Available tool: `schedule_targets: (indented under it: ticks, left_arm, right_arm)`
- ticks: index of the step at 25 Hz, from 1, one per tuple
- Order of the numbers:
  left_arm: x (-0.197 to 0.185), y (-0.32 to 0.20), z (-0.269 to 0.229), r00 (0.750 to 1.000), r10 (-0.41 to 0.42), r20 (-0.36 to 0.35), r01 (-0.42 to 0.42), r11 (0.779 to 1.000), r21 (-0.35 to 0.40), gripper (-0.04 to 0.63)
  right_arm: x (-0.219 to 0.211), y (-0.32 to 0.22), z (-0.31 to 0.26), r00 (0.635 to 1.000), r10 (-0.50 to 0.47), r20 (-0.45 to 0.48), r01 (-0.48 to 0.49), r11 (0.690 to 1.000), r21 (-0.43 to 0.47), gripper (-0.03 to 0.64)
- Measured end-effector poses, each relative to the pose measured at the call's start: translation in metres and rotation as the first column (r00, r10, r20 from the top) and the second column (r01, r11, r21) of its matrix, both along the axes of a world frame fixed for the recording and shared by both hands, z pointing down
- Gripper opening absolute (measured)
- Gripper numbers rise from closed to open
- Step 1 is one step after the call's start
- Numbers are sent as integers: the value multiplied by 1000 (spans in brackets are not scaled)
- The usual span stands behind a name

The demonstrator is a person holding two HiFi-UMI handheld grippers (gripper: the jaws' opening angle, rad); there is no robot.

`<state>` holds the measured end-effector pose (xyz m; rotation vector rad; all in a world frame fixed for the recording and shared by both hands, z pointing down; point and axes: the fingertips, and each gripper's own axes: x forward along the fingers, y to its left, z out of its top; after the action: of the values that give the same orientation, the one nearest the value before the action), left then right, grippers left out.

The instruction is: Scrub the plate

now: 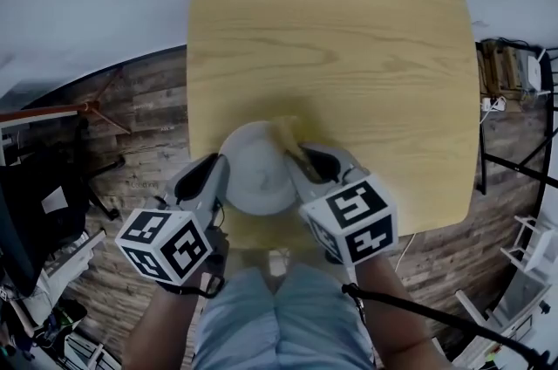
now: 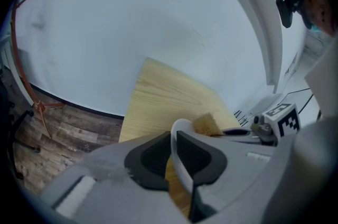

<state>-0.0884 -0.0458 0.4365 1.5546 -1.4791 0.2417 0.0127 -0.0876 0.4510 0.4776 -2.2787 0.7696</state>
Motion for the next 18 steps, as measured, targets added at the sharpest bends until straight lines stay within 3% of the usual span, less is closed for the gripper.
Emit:
schedule_targets:
  ticks: [18]
  left_arm:
    - [-3, -8, -6, 999, -35, 18, 34, 999, 23, 57]
  right_arm:
    - [-11, 28, -3, 997, -16, 78, 23, 996, -86, 43]
